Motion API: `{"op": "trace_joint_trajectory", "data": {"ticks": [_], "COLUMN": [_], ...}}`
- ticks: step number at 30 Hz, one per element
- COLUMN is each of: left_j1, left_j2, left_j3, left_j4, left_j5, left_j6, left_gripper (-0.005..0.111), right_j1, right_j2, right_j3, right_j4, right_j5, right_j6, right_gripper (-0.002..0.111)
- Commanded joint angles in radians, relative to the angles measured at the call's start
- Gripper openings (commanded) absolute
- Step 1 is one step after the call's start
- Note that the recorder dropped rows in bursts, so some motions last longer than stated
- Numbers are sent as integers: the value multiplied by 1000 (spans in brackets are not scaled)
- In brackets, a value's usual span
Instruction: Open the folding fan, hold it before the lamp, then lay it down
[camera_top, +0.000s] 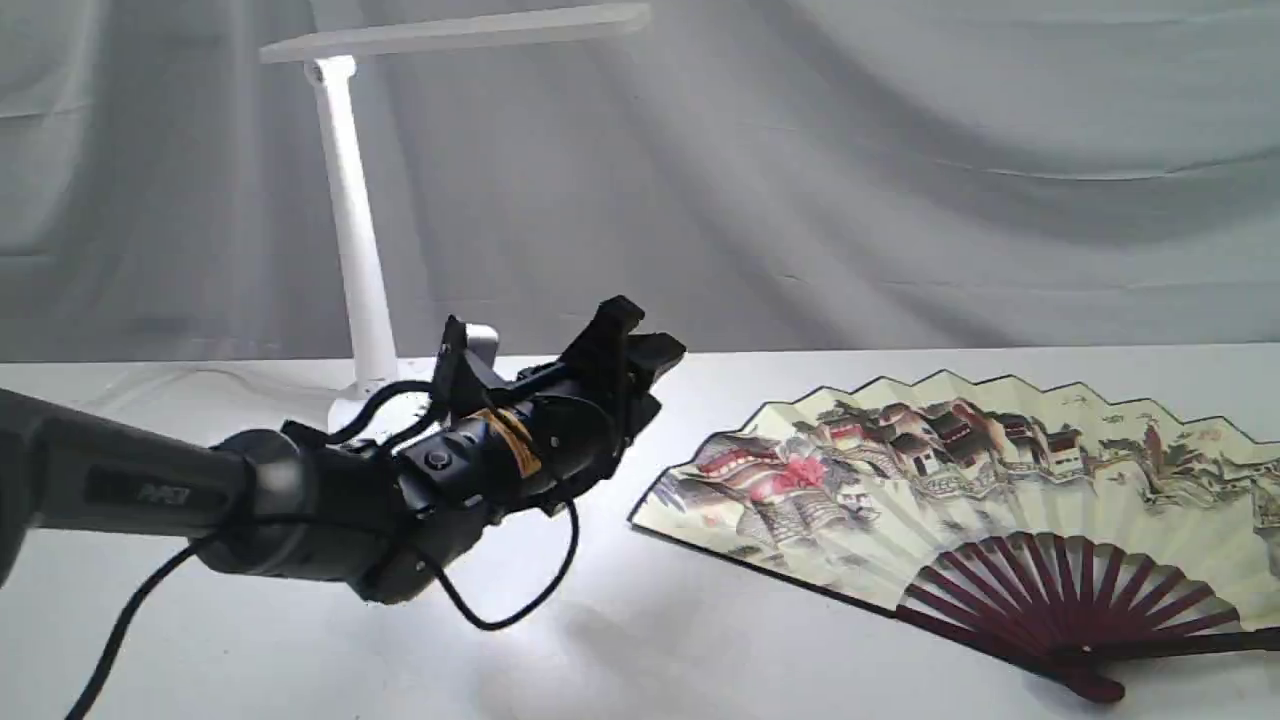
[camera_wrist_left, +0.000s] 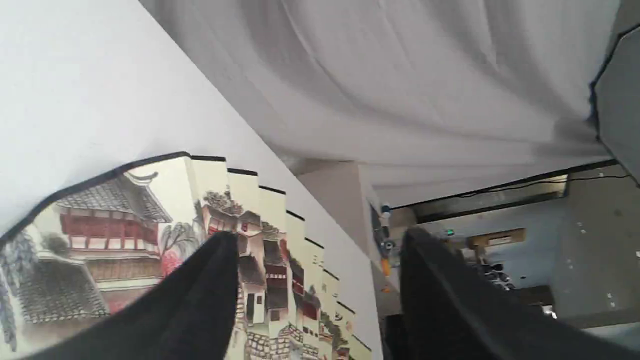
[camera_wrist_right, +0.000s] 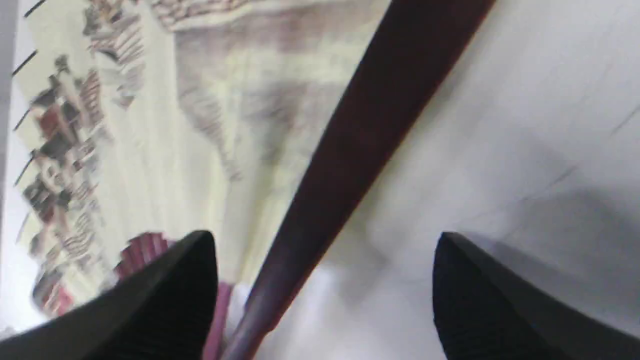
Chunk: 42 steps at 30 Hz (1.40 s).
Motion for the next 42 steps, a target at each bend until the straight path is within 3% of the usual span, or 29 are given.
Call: {"op": "trace_joint_trajectory", "data": {"ticks": [1, 9, 15, 20, 26, 31, 37, 42], "left_j1": [2, 2, 2, 4, 4, 4, 4, 4], "left_j2": [-63, -162, -218, -272, -334, -355, -387, -443], "left_j3": [-7, -7, -7, -7, -7, -7, -7, -7], "left_j4": [20, 20, 171, 253, 195, 62, -187, -240], "left_j5": [142, 488, 677, 914, 1094, 1247, 1325, 1427], "left_j6": [2, 7, 7, 43, 299, 563, 915, 1088], "left_gripper": [49, 26, 5, 0, 0, 0, 0, 0], "right_j1": [1, 1, 1, 1, 45, 173, 343, 493], "right_j2": [-20, -136, -242, -318, -385, -403, -424, -428], "right_j3": [-2, -2, -2, -2, -2, -2, -7, -69], "right_j4": [-32, -137, -246, -355, -412, -471, -554, -768], "right_j5": [117, 124, 124, 119, 93, 52, 12, 25], "right_j6": [33, 133, 203, 286, 318, 313, 306, 409], "right_gripper": [62, 59, 57, 57, 53, 48, 43, 36]}}
